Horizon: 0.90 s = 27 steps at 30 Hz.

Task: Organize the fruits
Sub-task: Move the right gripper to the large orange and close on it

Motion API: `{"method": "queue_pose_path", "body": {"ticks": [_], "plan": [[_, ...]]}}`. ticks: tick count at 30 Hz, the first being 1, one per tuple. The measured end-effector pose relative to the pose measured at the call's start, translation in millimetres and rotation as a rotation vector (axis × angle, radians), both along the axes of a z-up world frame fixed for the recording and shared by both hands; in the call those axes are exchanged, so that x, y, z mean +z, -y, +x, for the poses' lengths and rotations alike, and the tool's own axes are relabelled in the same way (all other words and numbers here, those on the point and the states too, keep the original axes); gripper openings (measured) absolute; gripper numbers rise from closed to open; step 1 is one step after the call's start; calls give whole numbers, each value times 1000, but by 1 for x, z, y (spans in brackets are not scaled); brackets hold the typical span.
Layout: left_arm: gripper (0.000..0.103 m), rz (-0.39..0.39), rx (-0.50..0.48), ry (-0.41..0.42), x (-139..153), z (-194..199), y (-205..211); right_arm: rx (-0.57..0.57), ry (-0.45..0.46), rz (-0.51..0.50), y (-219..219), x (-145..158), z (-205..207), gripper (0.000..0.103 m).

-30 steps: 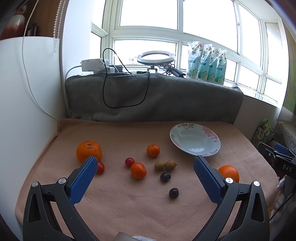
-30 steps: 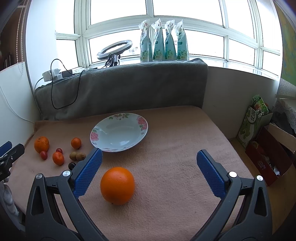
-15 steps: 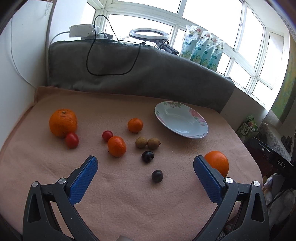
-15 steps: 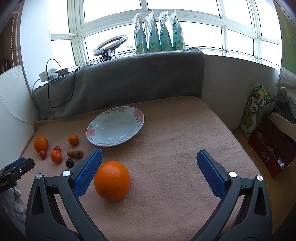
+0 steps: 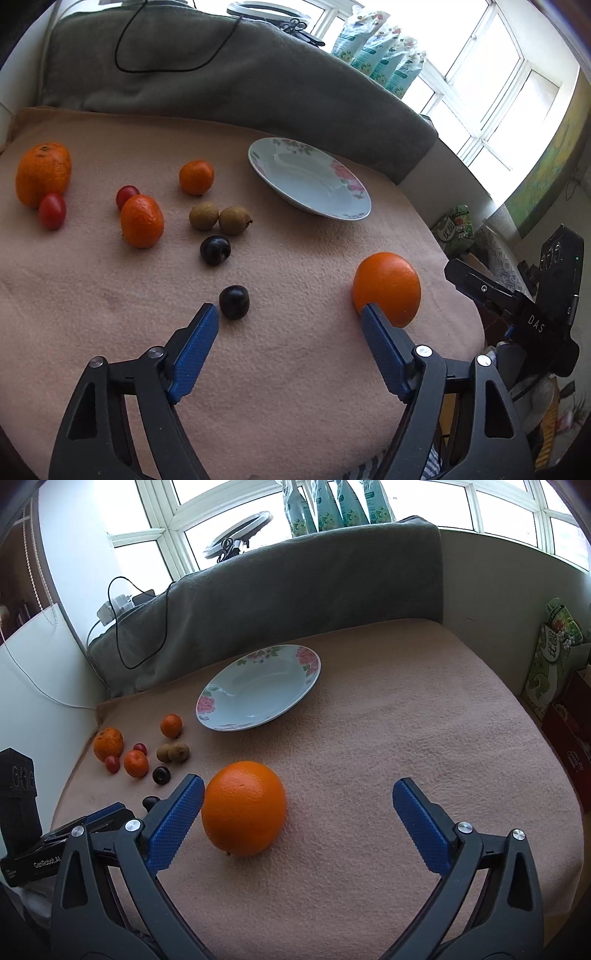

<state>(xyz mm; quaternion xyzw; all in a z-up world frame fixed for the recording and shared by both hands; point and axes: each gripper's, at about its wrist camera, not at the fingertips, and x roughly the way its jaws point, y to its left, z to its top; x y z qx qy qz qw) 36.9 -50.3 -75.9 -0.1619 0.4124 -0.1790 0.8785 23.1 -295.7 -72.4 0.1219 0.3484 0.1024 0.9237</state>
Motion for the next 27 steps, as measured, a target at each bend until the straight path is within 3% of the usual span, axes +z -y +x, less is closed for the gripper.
{"method": "queue_pose_path", "body": {"ticks": [6,12,17,27], "plan": [[73,-33,-76,-14,-3,2,18,65,-71,140,5,-18,10,103],[73,-22,-137,-12,-2,4,32,111,-110,205,3,-27,17,103],[73,16,-171,3,-3,10,43,163,-155,249,0,-32,26,92],[69,8,-254,-12,-10,17,70,212,-225,344,-5,-43,39,77]]}}
